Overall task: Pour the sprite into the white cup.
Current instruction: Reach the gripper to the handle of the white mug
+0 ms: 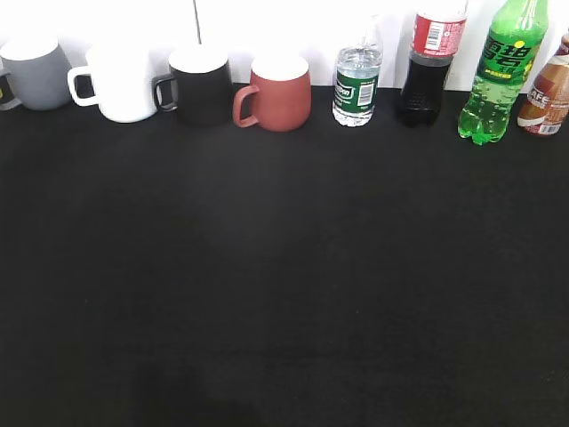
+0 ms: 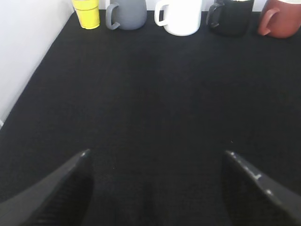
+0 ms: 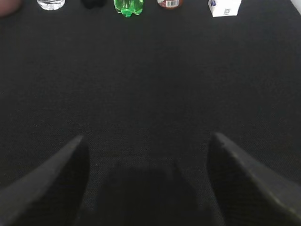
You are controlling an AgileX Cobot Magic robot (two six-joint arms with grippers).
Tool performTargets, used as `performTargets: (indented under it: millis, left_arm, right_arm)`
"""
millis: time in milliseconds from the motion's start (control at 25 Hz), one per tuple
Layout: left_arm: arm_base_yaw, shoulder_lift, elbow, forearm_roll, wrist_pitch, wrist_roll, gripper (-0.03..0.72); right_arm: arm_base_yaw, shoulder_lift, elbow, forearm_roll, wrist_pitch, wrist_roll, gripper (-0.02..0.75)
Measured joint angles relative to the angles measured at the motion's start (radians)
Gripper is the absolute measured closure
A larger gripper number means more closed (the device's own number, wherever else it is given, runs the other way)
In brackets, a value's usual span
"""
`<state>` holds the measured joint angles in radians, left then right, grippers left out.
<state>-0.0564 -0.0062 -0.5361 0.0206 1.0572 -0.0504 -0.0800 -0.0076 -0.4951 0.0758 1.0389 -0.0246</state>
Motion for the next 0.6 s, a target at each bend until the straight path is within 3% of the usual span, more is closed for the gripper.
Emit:
performTargets:
  millis: [200, 400, 480, 600]
  left_arm:
    - [0.0, 0.0, 0.0, 0.0, 0.0, 0.0, 0.056]
    - [0.0, 0.0, -0.007, 0.0, -0.014, 0.0, 0.163]
    - [0.0, 0.0, -0.024, 0.0, -0.188, 0.0, 0.165]
    - [0.0, 0.066, 0.042, 0.047, -0.619, 0.0, 0.165]
  right_arm:
    - [0.0, 0.0, 0.0, 0.0, 0.0, 0.0, 0.152]
    - [0.0, 0.0, 0.0, 0.0, 0.0, 0.0, 0.153]
    - [0.0, 0.0, 0.0, 0.0, 0.0, 0.0, 0.153]
    - [0.0, 0.0, 0.0, 0.0, 0.0, 0.0, 0.153]
